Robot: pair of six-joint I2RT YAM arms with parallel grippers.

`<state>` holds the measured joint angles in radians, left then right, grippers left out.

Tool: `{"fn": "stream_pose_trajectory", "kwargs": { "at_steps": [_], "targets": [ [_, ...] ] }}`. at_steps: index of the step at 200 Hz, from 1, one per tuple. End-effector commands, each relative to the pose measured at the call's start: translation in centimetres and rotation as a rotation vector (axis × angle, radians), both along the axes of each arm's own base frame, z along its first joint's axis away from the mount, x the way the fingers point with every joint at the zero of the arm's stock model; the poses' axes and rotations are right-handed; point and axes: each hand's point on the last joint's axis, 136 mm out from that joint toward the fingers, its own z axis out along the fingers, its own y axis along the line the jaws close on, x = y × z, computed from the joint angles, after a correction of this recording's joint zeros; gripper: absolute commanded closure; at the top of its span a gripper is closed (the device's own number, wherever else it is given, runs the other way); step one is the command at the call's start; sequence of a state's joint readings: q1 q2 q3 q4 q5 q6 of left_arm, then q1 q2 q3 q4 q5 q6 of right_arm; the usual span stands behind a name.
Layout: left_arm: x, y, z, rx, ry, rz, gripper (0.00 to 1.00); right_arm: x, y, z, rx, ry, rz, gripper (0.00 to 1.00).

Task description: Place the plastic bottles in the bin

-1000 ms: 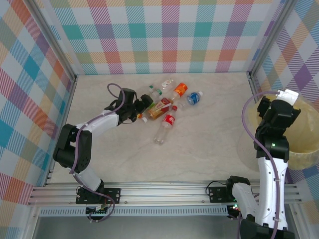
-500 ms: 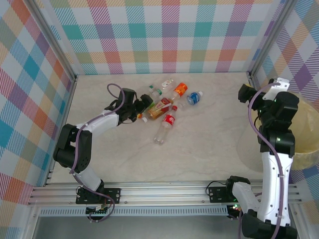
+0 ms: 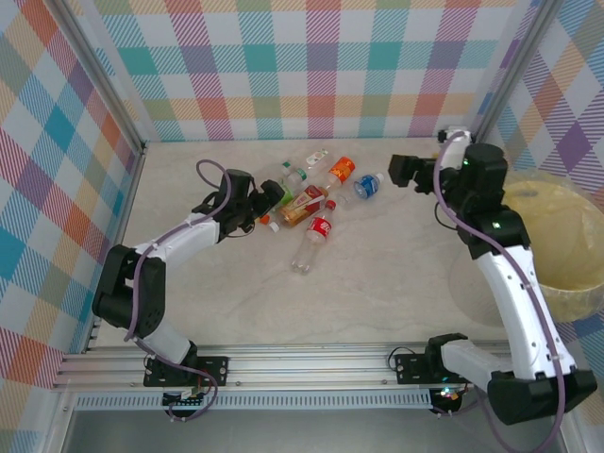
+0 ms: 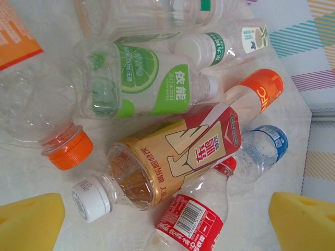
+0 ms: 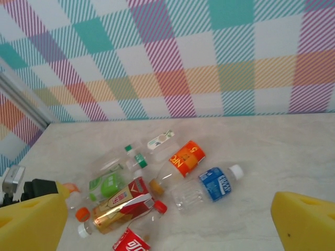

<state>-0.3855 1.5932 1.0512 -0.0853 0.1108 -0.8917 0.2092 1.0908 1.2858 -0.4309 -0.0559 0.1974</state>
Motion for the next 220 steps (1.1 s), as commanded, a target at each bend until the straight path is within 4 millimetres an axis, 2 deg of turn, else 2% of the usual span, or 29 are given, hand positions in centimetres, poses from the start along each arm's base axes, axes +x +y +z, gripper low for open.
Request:
{"fn": "stream_pose_trajectory", "kwargs": {
  "at_steps": [1, 27, 53, 95, 116, 146, 177, 220],
  "targets": [
    [-1.1, 0.2, 0.3, 0.048, -0.003, -0.037, 0.0, 1.3, 1.2, 0.8, -0.026, -0.035, -0.018, 0.0],
    [-2.0, -0.6, 0.6, 0.125, -0.014, -0.096, 0.0, 2.0, 1.6, -1.0, 0.033, 0.034, -0.077, 0.0],
    [-3.3, -2.0, 0.5, 0.27, -0.006, -0.198, 0.0, 1.5, 3.0, -3.3, 0.088, 0.127, -0.042, 0.0],
    [-5.8, -6.7, -0.2, 0.526, -0.053, -0.484, 0.0, 1.1, 3.5, -6.9, 0.14, 0.231, -0.063, 0.0],
    [-6.8, -8.5, -1.4, 0.648, -0.053, -0.573, 0.0, 1.2, 3.4, -7.1, 0.135, 0.235, -0.074, 0.0],
    [-8.0, -9.2, -3.7, 0.781, -0.025, -0.629, 0.0, 1.1, 3.3, -7.5, 0.13, 0.239, -0.079, 0.0],
    [-9.6, -9.5, -6.9, 0.771, 0.04, -0.697, 0.0, 1.1, 3.0, -8.0, 0.116, 0.246, -0.093, 0.0],
    [-10.6, -10.3, -9.6, 0.786, 0.062, -0.748, 0.06, 1.3, 3.0, -8.3, 0.115, 0.253, -0.098, 0.0]
  ]
}}
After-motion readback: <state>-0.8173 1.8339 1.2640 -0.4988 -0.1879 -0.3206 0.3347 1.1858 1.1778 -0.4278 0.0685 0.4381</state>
